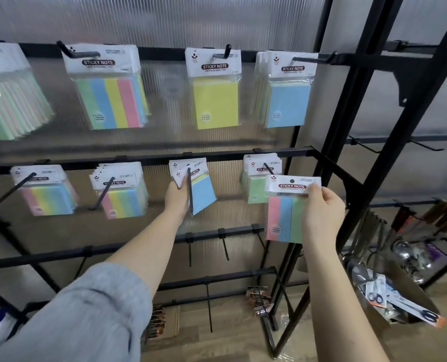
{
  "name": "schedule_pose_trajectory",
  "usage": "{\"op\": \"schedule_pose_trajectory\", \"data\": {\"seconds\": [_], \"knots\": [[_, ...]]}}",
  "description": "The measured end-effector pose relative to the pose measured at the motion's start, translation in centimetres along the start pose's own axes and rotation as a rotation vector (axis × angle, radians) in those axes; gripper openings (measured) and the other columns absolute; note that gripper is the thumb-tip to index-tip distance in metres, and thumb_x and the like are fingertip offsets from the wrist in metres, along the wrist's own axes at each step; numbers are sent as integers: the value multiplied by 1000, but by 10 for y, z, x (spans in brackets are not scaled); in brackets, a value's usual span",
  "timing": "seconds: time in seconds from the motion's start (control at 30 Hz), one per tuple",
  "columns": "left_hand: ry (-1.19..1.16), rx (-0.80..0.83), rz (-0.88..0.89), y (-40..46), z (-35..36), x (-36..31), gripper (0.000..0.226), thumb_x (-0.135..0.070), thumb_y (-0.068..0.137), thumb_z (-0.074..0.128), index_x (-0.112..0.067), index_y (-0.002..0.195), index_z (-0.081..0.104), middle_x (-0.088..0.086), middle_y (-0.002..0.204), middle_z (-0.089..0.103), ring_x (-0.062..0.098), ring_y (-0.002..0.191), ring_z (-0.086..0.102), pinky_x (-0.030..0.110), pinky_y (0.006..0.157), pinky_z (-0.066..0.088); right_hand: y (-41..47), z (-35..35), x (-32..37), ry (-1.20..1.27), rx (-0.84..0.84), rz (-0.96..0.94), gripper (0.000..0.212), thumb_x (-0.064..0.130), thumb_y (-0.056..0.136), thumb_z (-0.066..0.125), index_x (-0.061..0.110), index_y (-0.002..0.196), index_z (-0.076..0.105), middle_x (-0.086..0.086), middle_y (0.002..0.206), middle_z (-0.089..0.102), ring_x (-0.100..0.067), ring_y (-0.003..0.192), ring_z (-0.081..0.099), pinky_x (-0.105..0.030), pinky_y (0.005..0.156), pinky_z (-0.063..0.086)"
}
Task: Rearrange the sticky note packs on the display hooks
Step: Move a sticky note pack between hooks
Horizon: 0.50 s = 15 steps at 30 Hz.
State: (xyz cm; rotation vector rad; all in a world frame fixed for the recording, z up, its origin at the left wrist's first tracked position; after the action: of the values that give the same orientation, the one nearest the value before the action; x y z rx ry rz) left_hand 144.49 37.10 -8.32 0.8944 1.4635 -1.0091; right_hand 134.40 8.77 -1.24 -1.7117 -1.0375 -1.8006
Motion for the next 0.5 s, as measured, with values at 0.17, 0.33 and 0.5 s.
{"op": "schedule_pose_trajectory", "data": {"seconds": [0.17, 0.33, 0.5], "knots": [[-84, 77, 26, -1, 6, 6, 45, -46, 99, 37, -8, 114, 57, 9, 101, 64, 21, 86, 60, 27, 65, 38, -1, -4, 2, 7, -3, -3, 32, 21, 92, 45, 5, 64, 51, 1, 58, 51, -17, 57, 42, -29, 58, 32], [-23, -28, 98, -8, -4, 9, 42, -41, 101, 29, -9, 92, 54, 7, 89, 61, 21, 78, 59, 30, 67, 42, -3, -6, 5, 19, -7, -4, 33, 21, 92, 45, 3, 65, 53, 4, 57, 53, -12, 52, 42, -27, 52, 32], [109, -113, 278, -39, -13, 4, 40, -39, 101, 29, -21, 72, 48, -9, 65, 47, 0, 59, 49, 11, 51, 35, -8, -2, 13, 70, 12, -4, 28, 19, 90, 47, 7, 66, 52, 9, 52, 48, -6, 47, 38, -24, 49, 29]]}}
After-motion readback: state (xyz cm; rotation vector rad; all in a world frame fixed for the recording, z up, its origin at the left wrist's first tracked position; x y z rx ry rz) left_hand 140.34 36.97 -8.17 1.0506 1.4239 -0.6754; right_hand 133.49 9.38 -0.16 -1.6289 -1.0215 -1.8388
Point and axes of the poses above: each hand's wrist, its own y-axis towards the middle knuckle, its own z-axis out of the palm, x = y × z, the point moved 5 cm from there along y, towards the middle knuckle
